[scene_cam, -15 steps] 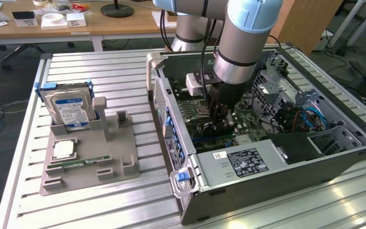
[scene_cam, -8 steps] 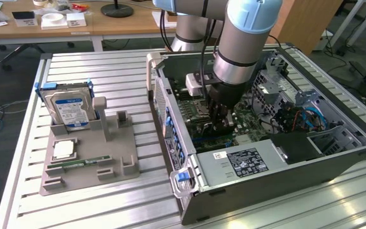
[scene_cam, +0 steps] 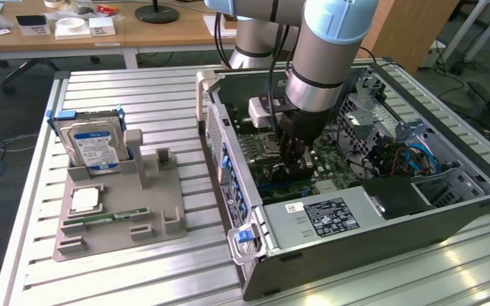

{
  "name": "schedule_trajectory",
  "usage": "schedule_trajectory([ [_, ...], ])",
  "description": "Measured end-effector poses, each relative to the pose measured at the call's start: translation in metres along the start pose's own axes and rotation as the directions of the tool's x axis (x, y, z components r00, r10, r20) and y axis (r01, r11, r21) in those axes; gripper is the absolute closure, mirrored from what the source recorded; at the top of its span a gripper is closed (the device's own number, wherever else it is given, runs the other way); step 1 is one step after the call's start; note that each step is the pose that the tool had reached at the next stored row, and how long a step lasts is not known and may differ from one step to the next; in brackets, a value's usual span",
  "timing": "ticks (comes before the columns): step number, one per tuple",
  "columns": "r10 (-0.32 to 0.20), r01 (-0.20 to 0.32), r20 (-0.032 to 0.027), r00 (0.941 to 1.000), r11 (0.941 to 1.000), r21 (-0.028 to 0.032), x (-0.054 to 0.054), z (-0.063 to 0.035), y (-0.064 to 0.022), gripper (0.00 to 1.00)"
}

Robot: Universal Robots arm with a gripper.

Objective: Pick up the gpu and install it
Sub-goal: 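Insert the gpu into the slot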

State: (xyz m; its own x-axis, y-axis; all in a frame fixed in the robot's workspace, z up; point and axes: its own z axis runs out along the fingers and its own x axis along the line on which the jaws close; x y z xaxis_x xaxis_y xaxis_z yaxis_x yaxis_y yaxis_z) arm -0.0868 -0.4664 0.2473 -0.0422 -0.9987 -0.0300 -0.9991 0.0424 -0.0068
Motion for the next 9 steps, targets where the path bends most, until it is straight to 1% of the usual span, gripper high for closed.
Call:
schedule_trajectory([
  [9, 0.0, 0.0, 0.0021, 1.0, 1.0, -0.0002, -0.0004, -0.0012, 0.0, 0.73],
])
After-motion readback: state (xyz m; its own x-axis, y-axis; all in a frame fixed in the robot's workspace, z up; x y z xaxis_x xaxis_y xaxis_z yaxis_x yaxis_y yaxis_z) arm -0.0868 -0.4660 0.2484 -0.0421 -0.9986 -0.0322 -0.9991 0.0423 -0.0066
